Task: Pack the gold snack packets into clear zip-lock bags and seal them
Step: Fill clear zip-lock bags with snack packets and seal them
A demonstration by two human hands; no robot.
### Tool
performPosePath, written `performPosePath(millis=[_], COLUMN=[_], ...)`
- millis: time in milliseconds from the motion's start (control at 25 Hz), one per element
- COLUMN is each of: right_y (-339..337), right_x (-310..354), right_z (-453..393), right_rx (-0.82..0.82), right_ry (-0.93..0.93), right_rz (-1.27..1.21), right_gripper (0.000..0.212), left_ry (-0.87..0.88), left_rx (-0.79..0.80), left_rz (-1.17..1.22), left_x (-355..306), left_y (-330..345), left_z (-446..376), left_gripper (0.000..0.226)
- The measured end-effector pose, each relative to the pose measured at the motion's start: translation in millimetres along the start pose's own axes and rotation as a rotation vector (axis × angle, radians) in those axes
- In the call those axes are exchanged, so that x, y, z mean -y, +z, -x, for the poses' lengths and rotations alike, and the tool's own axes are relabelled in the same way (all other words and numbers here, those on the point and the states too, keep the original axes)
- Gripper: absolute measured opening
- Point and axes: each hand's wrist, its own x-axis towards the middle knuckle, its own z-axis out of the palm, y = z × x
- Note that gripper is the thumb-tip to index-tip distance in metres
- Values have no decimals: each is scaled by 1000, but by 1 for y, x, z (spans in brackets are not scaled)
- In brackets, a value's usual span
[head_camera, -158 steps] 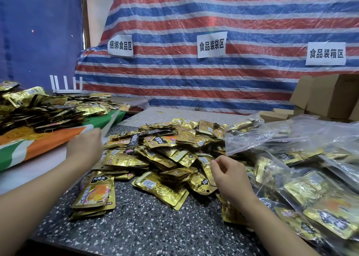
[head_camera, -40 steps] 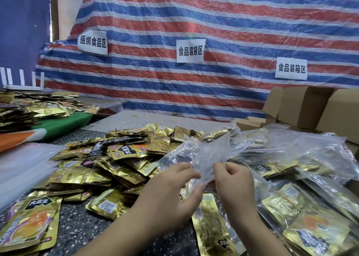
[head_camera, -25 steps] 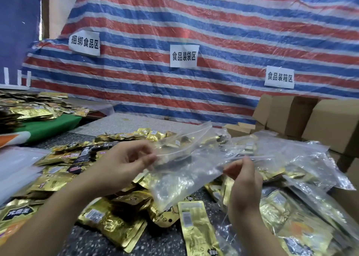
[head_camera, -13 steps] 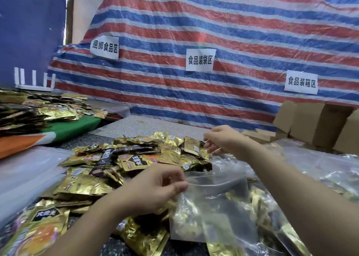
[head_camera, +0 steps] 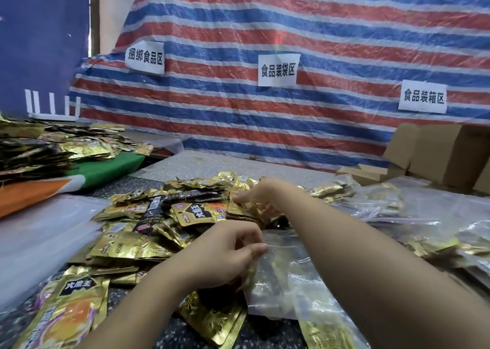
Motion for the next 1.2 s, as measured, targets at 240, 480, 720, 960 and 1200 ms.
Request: performPosePath(millis=[240, 480, 720, 960, 1200], right_y=[-1, -4, -42, -40, -33], right_x=[0, -19, -48, -104, -148], right_z=[-7, -3, 55, 109, 140], right_rx=[44, 49, 30, 17, -111], right_ry=[-3, -16, -285, -693, -776], right_rz=[-84, -391, -1046, -1032, -881], right_gripper=[54, 21, 20, 45, 27], left_ry=[-16, -25, -18, 8, 61], left_rx=[12, 6, 0, 5, 24], left_rz=[30, 33, 50, 133, 115], left_x=[2, 5, 2, -4, -9], left_y=[3, 4, 2, 1, 3], left_z=[0, 1, 0, 1, 3], left_gripper=[19, 17, 15, 16, 20])
